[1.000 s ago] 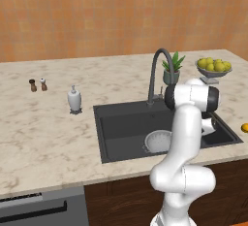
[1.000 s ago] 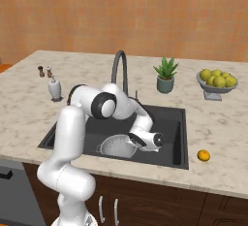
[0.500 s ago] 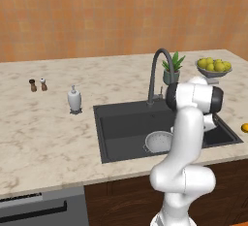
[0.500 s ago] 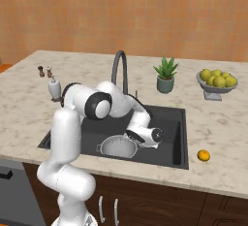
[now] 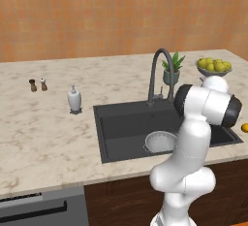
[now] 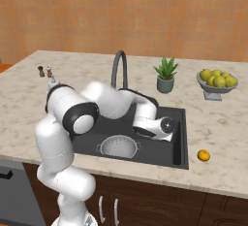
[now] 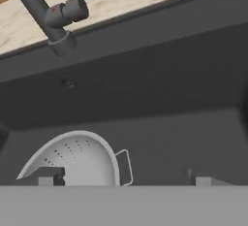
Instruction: Put the colander in the sink, put the tangerine in the colander, and turn on the sink faucet and pour water over the colander.
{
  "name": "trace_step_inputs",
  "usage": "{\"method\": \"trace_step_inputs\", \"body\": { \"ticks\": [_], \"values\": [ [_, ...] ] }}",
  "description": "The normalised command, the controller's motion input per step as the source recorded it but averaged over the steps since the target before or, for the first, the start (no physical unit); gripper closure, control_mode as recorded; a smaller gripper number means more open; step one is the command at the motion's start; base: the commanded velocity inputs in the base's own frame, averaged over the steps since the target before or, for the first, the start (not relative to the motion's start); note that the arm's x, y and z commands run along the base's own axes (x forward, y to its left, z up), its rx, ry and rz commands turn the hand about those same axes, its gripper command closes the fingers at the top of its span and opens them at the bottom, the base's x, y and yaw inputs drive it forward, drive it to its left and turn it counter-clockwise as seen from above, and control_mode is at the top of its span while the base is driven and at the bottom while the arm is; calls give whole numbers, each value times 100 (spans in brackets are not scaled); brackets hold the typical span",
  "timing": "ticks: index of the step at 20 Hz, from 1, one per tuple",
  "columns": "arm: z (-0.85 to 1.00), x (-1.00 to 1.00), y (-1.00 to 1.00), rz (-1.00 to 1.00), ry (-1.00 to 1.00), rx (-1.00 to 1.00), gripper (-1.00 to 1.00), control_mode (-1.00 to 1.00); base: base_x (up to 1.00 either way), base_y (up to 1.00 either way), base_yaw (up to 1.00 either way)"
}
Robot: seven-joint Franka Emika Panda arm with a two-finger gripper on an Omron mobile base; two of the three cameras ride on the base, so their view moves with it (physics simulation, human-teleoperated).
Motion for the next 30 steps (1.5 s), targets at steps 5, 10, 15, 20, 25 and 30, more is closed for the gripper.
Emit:
{"method": "trace_step_inputs", "body": {
  "ticks": [5, 10, 15, 20, 25, 30],
  "values": [
    [100, -61, -88, -20, 3, -2, -100, -100, 0, 0, 0],
    [98, -64, -67, -23, 14, 0, -100, -100, 0, 0, 0],
    [37, -54, -52, -21, 20, -9, -100, -100, 0, 0, 0],
    [-22, -18, -30, -11, 10, -19, -100, -100, 0, 0, 0],
    [-36, 0, -28, -5, 0, -22, -100, -100, 0, 0, 0],
    [-12, -7, -44, -2, 0, -11, -100, -100, 0, 0, 0]
  ]
}}
